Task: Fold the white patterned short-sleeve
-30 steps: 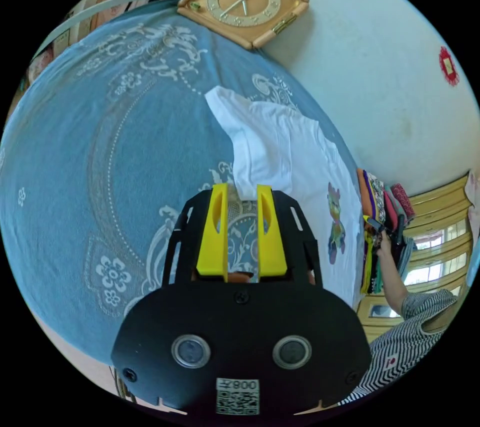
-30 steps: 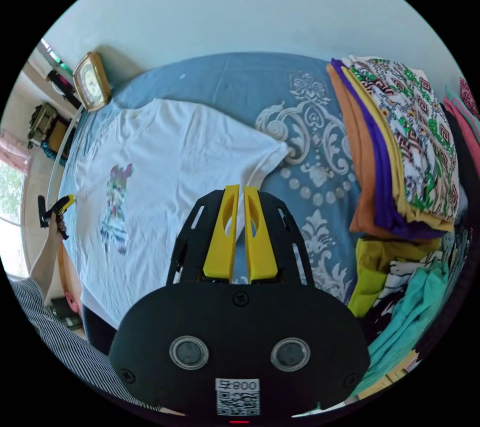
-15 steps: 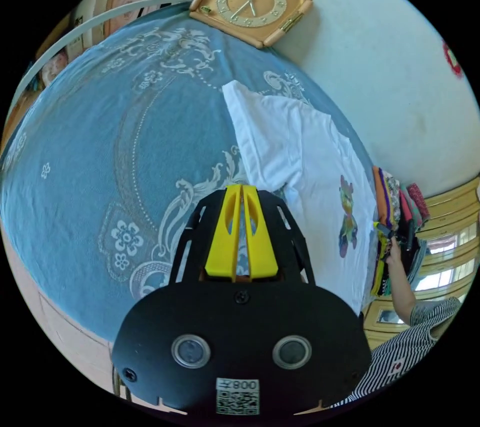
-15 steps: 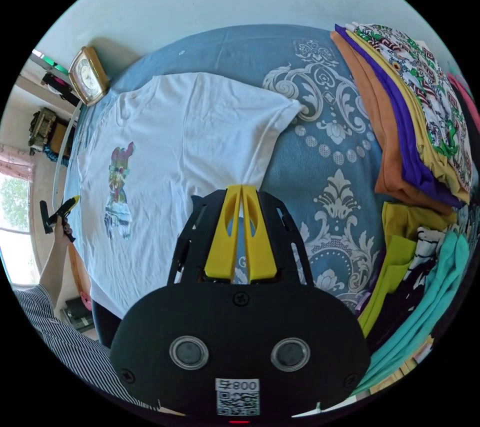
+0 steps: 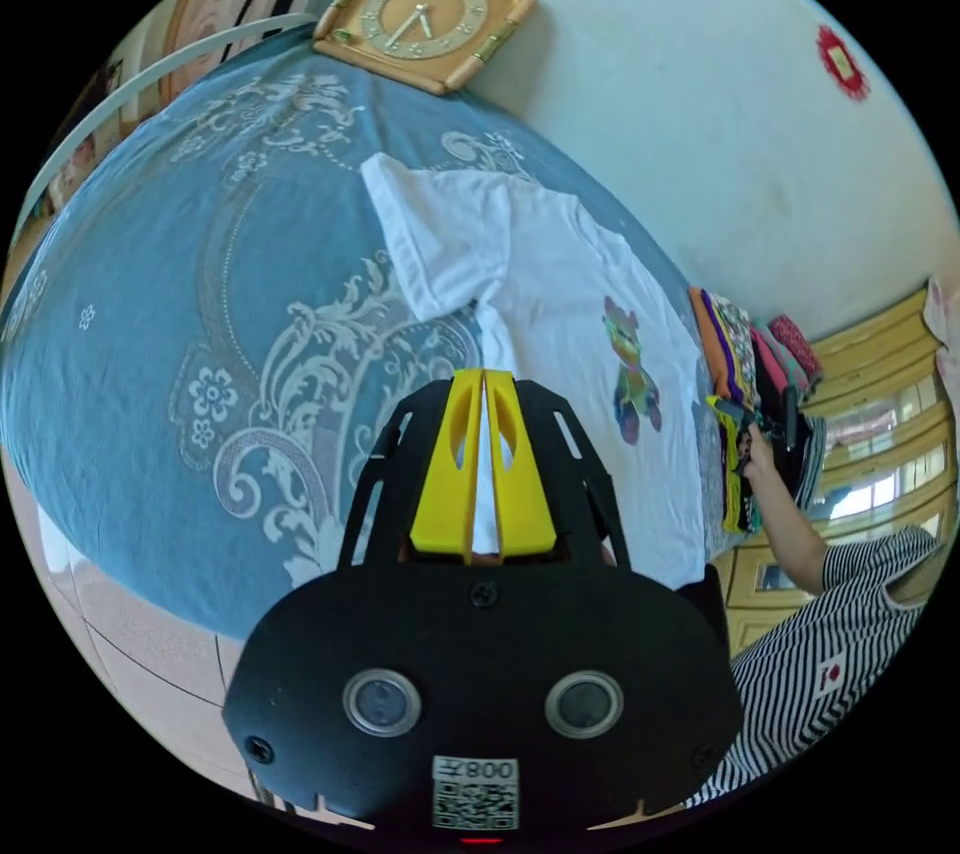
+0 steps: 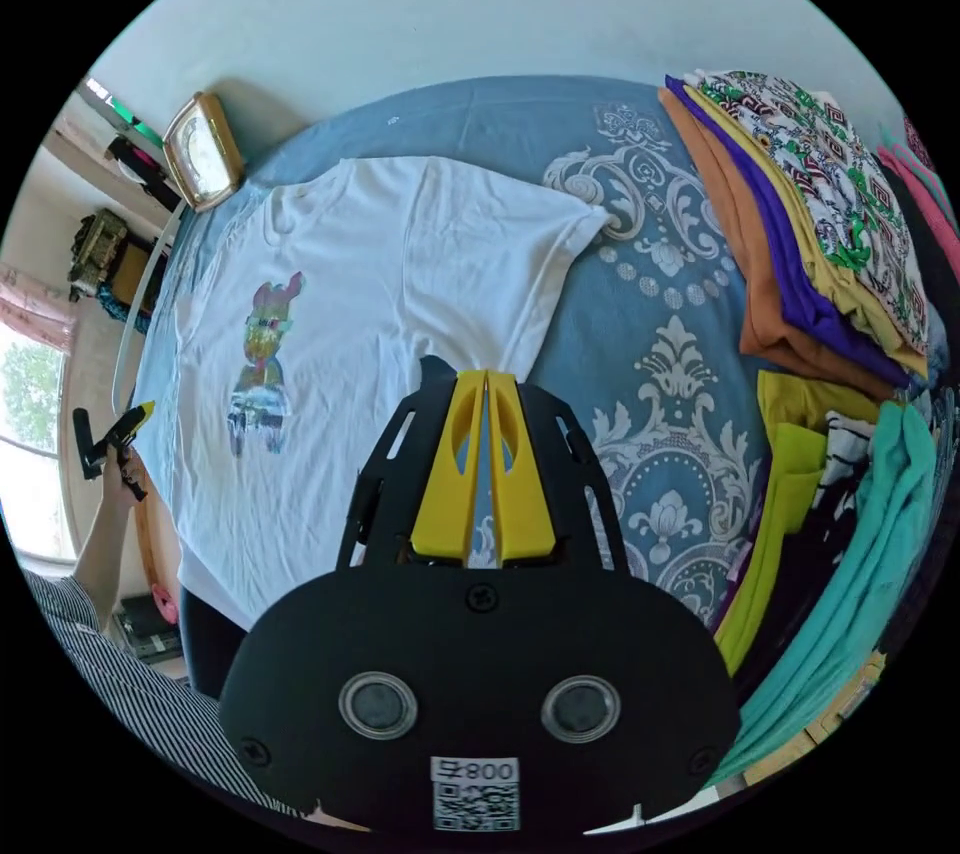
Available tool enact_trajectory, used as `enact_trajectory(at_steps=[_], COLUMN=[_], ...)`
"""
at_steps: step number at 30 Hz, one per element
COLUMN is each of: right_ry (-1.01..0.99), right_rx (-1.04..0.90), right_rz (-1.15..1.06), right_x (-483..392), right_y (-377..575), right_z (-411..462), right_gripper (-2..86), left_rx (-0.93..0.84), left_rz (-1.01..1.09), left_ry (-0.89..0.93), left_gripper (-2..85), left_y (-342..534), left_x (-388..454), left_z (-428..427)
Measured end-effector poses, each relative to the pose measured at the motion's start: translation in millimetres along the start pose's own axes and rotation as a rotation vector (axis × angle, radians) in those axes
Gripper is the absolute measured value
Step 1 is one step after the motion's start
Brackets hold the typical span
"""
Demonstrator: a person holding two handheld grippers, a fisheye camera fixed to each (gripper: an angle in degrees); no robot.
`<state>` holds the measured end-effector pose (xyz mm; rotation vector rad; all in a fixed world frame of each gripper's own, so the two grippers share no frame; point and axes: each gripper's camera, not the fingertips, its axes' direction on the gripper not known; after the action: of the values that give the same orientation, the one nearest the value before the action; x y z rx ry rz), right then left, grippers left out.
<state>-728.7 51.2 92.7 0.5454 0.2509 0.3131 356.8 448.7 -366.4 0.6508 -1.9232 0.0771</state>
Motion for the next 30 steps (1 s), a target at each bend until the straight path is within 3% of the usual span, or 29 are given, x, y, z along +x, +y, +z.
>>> enact_trajectory(at_steps=[7,15,20,24,30], right_ry=[-0.09,-0.029,0.025,0.2,0.228], right_rx=[-0.062,-0.263,-0.263,-0.309,-0.206], right_rz=[-0.056,-0.047,-0.072,-0.212,-0.155], right_x=[-49,-77,-94,-132,-131], right_y=[76,178,180,176,199], right_z=[-44,-43,-48,-48,-62], right_gripper=[0.2,0.3,0.4,0.4,0.2], left_rx=[-0.175,-0.291,-0.316,-0.333,-0.287], left_rz=[0.058,-0.009,0.058,0.106,-0.005], left_ry=[-0.024,-0.059,-0.123,-0.163,-0.031], left_gripper=[5.2,4.9,2.1,1.4,1.2], left_y=[48,78,61,49,37], left_x=[59,96,130,158,176], left_z=[-31,-60,-86,-104,-147])
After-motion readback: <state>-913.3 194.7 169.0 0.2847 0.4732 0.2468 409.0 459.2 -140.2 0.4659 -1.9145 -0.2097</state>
